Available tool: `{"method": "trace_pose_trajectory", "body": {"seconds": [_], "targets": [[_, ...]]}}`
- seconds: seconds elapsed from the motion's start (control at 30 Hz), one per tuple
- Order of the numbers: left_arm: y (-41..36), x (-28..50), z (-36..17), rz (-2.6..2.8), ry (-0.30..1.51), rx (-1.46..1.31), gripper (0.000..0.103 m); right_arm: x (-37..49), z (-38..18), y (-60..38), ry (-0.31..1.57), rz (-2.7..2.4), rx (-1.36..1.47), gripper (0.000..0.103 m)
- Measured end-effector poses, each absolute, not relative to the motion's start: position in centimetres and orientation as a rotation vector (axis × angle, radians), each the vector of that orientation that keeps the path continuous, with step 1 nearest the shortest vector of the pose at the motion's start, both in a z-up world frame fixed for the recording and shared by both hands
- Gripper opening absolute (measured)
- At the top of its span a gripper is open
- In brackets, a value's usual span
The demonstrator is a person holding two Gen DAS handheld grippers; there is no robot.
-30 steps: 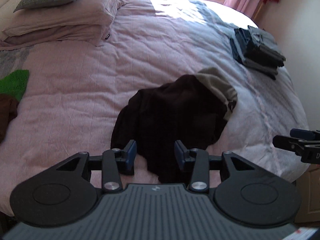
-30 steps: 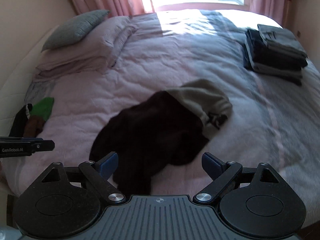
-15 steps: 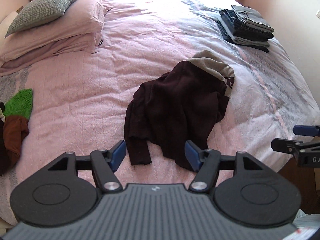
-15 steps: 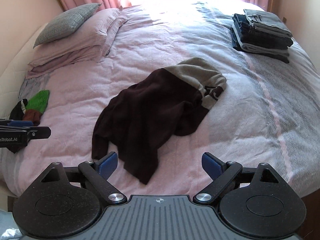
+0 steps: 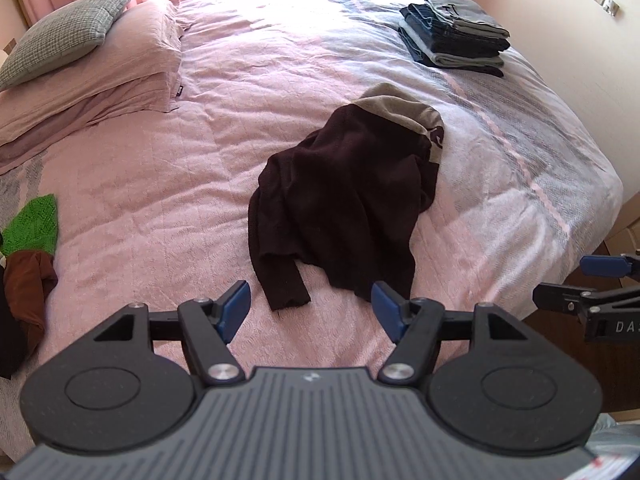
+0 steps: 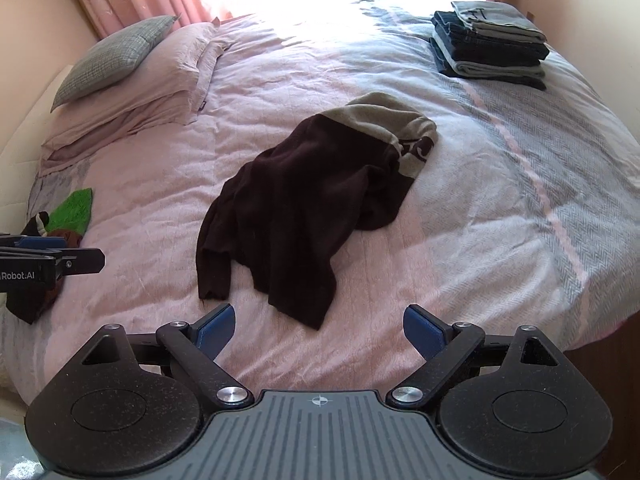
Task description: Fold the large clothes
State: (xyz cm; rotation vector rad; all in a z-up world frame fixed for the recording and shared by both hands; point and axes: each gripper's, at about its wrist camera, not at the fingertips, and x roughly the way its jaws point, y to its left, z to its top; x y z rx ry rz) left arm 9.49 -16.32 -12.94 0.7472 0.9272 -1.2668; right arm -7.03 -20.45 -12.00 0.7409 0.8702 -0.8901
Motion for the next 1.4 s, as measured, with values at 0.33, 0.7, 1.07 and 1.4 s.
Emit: {"method": "trace_pose_trajectory", "body": {"seconds": [0.33,0.7,1.07,1.4], "targets": [[-18.6,7.9,-14.0,-1.284,0.937,0.739,0.064,-10.9,-12.2,-23.8,0.813,-0.998,0.771,0.089],[-30.5,-0.2,-19.7,-1.254,0.936,0.819,0.064,-20.9,-16.4,-36.7,0.816,-1.046,0.874,0.089],[-44.2,-10.7,-31.5,-1.298,0.669,1.032,0.079,-32.3,-23.6,-52.1,0.859,-1.185,0.939,0.089],[-51.8,-14.1,-42.2,-1.283,0.460,1.209,0.082,-36.0,-31.8,-54.1,0.957,-1.217,1.043,0.089]]}}
